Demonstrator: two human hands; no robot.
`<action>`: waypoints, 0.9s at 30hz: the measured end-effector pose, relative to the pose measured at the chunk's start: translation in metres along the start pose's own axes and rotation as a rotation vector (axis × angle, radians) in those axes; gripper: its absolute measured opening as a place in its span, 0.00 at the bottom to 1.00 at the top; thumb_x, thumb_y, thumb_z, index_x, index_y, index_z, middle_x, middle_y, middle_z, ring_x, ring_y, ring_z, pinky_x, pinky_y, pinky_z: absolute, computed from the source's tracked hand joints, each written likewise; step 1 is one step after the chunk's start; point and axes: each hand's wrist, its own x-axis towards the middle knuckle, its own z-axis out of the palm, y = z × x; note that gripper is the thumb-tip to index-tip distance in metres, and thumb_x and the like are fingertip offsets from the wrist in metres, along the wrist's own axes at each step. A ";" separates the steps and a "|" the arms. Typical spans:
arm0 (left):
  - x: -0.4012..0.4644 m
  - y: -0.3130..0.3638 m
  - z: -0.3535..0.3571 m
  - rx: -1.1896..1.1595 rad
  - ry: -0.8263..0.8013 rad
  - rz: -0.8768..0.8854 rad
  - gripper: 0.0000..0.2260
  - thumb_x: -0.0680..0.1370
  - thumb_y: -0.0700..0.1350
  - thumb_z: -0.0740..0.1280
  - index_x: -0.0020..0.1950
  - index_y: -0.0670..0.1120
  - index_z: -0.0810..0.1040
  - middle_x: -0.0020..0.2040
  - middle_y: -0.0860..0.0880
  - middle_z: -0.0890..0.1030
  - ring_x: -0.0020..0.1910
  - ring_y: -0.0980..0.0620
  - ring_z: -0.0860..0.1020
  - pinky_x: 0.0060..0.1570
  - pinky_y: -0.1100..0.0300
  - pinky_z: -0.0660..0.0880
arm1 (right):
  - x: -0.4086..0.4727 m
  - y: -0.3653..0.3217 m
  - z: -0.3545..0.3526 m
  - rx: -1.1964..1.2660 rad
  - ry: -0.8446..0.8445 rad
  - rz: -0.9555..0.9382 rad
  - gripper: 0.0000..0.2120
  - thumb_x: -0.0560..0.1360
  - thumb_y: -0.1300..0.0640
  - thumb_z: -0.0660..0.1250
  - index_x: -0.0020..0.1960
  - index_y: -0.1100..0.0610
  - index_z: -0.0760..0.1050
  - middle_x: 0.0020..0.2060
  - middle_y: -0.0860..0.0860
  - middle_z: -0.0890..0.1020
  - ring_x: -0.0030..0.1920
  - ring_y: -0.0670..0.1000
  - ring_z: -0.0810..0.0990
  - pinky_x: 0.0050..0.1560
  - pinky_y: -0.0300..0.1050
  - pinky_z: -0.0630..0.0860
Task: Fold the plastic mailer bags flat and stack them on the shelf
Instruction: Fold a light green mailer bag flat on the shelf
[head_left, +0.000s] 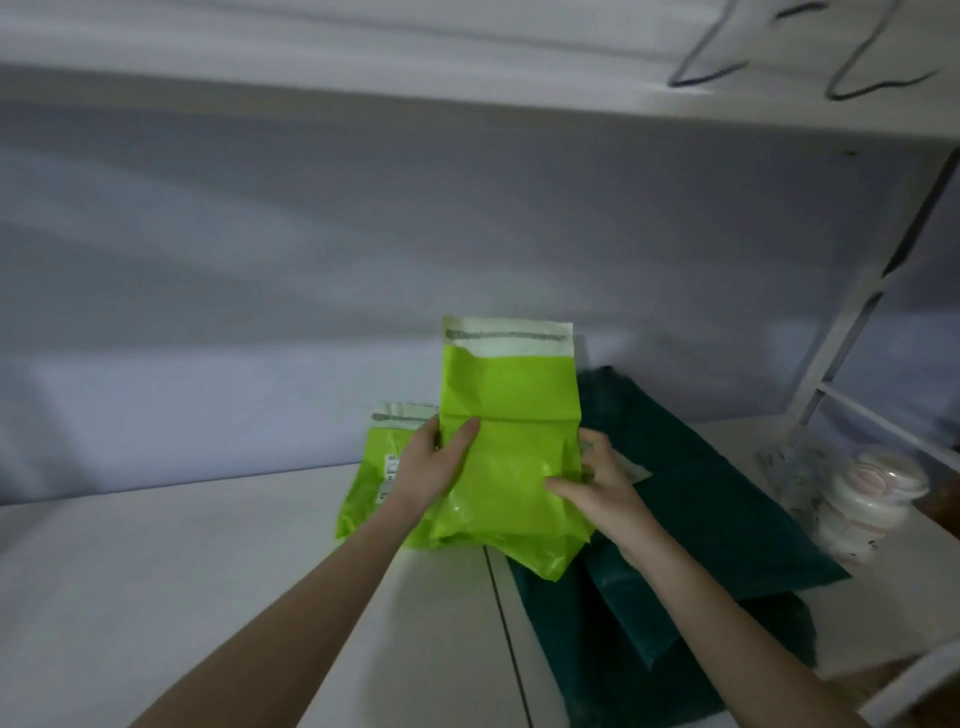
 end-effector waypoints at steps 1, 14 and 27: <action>-0.003 -0.005 -0.012 0.012 0.016 0.004 0.16 0.76 0.55 0.67 0.58 0.47 0.79 0.55 0.48 0.82 0.54 0.50 0.80 0.59 0.50 0.75 | 0.001 -0.002 0.011 0.007 0.005 0.003 0.24 0.73 0.59 0.70 0.64 0.49 0.63 0.55 0.51 0.76 0.51 0.47 0.76 0.43 0.41 0.72; -0.060 -0.083 -0.185 0.029 0.139 -0.109 0.14 0.78 0.55 0.62 0.59 0.50 0.75 0.55 0.50 0.80 0.56 0.49 0.78 0.59 0.49 0.74 | -0.021 -0.005 0.200 0.048 -0.126 0.015 0.22 0.72 0.65 0.69 0.58 0.50 0.62 0.49 0.53 0.78 0.44 0.45 0.78 0.49 0.42 0.74; -0.125 -0.184 -0.260 0.461 0.089 -0.263 0.28 0.81 0.54 0.53 0.77 0.42 0.51 0.76 0.43 0.56 0.74 0.45 0.56 0.71 0.56 0.53 | -0.096 0.053 0.301 -0.357 -0.143 0.103 0.36 0.71 0.56 0.72 0.72 0.59 0.56 0.66 0.56 0.69 0.66 0.55 0.69 0.63 0.47 0.68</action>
